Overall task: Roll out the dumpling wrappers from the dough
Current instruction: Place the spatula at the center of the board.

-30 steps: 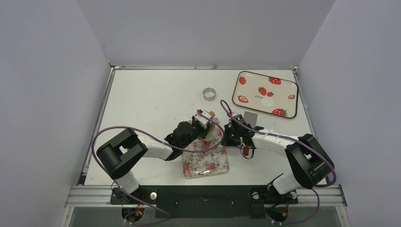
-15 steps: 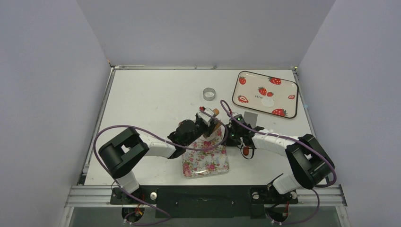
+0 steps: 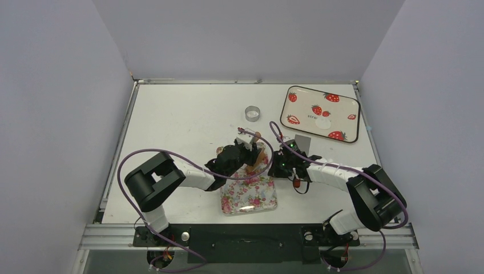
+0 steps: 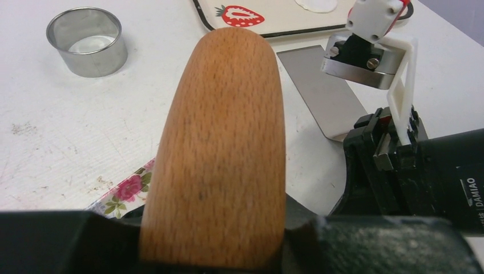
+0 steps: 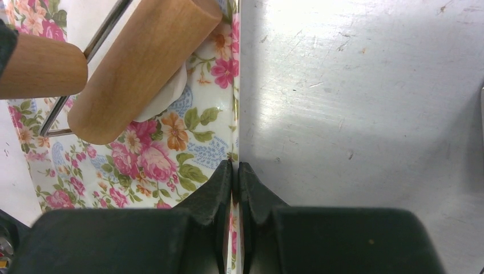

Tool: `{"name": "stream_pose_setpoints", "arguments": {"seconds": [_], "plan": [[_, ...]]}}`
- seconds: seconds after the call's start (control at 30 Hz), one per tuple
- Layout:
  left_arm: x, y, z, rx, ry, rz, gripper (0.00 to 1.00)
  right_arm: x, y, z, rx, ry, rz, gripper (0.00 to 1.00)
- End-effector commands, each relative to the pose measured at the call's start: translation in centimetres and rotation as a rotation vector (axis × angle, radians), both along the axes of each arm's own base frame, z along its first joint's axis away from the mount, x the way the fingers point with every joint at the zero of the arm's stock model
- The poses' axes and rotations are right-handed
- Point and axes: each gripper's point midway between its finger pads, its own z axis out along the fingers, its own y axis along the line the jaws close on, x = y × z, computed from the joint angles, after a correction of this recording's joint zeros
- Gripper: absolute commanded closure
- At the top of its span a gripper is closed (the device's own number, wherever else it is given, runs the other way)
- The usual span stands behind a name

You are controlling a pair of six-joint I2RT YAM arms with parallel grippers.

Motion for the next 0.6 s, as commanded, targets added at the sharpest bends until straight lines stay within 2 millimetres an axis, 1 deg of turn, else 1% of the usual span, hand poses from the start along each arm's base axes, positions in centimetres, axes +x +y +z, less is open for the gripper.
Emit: {"name": "stream_pose_setpoints", "arguments": {"seconds": [0.0, 0.03, 0.07, 0.1, 0.13, 0.17, 0.2, 0.3, 0.4, 0.57], "plan": [[0.4, 3.9, -5.2, 0.146, 0.101, 0.119, 1.0, -1.7, -2.3, -2.5, -0.098, 0.078, -0.004, 1.0], [0.7, 4.7, -5.7, 0.166, 0.113, 0.136, 1.0, -1.7, -2.3, -2.5, -0.098, 0.078, -0.003, 1.0], [0.5, 5.4, -6.4, 0.188, 0.122, 0.142, 1.0, -1.7, -2.2, -2.6, -0.098, 0.08, -0.002, 1.0], [0.6, 6.1, -6.7, 0.206, 0.116, 0.152, 1.0, -1.6, -2.3, -2.6, -0.097, 0.081, -0.004, 1.0], [0.1, 6.9, -7.6, 0.229, 0.125, 0.153, 1.0, -1.6, -2.2, -2.6, -0.097, 0.082, -0.004, 1.0], [0.0, 7.3, -7.9, 0.241, 0.124, 0.154, 1.0, -1.4, -2.1, -2.5, -0.092, 0.079, -0.003, 1.0], [-0.5, 7.9, -8.7, 0.261, 0.138, 0.152, 1.0, -1.4, -2.1, -2.6, -0.092, 0.08, 0.0, 1.0], [-0.8, 8.4, -9.3, 0.27, 0.152, 0.149, 1.0, -1.2, -1.9, -2.7, -0.091, 0.086, 0.007, 1.0], [-0.6, 9.1, -10.0, 0.28, 0.176, 0.168, 1.0, -1.1, -1.8, -2.8, -0.092, 0.091, 0.012, 1.0], [0.4, 10.2, -10.4, 0.3, 0.18, 0.19, 1.0, -1.1, -1.8, -2.9, -0.09, 0.097, 0.012, 1.0]]}}
